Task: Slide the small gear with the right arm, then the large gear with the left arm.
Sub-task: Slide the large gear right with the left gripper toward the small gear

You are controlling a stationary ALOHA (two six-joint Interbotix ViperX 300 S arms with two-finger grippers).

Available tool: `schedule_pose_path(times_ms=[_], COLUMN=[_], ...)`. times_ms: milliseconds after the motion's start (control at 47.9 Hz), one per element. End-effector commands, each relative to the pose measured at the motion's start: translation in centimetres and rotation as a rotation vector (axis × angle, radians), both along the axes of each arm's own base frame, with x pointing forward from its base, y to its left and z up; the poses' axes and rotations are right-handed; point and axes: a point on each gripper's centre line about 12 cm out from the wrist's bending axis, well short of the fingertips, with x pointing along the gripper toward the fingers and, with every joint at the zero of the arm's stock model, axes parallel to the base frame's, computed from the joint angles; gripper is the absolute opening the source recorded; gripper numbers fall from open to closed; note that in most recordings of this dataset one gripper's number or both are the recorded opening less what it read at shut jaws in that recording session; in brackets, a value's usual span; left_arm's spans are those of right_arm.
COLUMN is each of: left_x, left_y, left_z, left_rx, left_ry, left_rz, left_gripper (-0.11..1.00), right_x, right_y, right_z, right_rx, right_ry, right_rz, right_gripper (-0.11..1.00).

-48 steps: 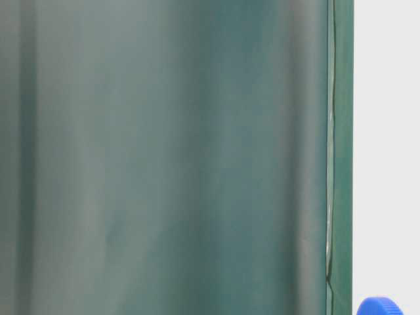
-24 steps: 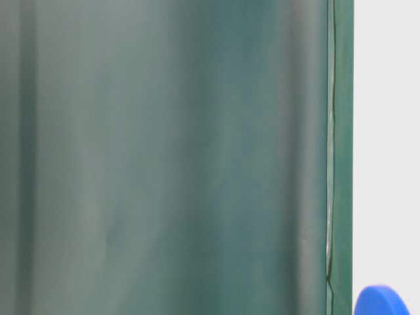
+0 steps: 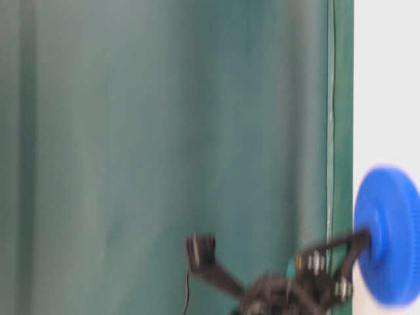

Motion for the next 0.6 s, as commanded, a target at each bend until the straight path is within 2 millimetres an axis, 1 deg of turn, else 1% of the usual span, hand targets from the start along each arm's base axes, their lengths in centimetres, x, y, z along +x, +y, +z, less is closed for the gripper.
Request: schedule_pose_path(times_ms=[0,104,250,396,417,584], left_x=[2.5,5.7,9.4,12.7,13.5,16.7], left_y=[-0.5,-0.5,-0.3,0.1,0.1,0.1], left_z=[-1.4,-1.2,-1.1,-1.2,-1.1,-1.3], left_rx=[-0.008,0.001,0.012,0.018,0.02,0.019], left_ry=[0.03,0.0,-0.038,-0.068,-0.077,-0.071], left_rz=[-0.031,-0.049,-0.066,-0.072,-0.074,-0.091], left_gripper=[-0.01,-0.01,-0.01,-0.01,-0.01,-0.01], right_x=[0.2,0.3,0.3,0.2,0.2,0.0], right_y=[0.0,0.0,0.0,0.0,0.0,0.1], right_z=[0.4,0.4,0.4,0.3,0.3,0.0], right_rx=[0.0,-0.002,-0.005,-0.006,-0.005,-0.004], right_ry=[-0.013,-0.014,-0.012,-0.009,-0.007,-0.003], right_rz=[0.003,0.004,0.007,0.008,0.008,0.009], right_gripper=[0.5,0.5,0.5,0.5,0.5,0.5])
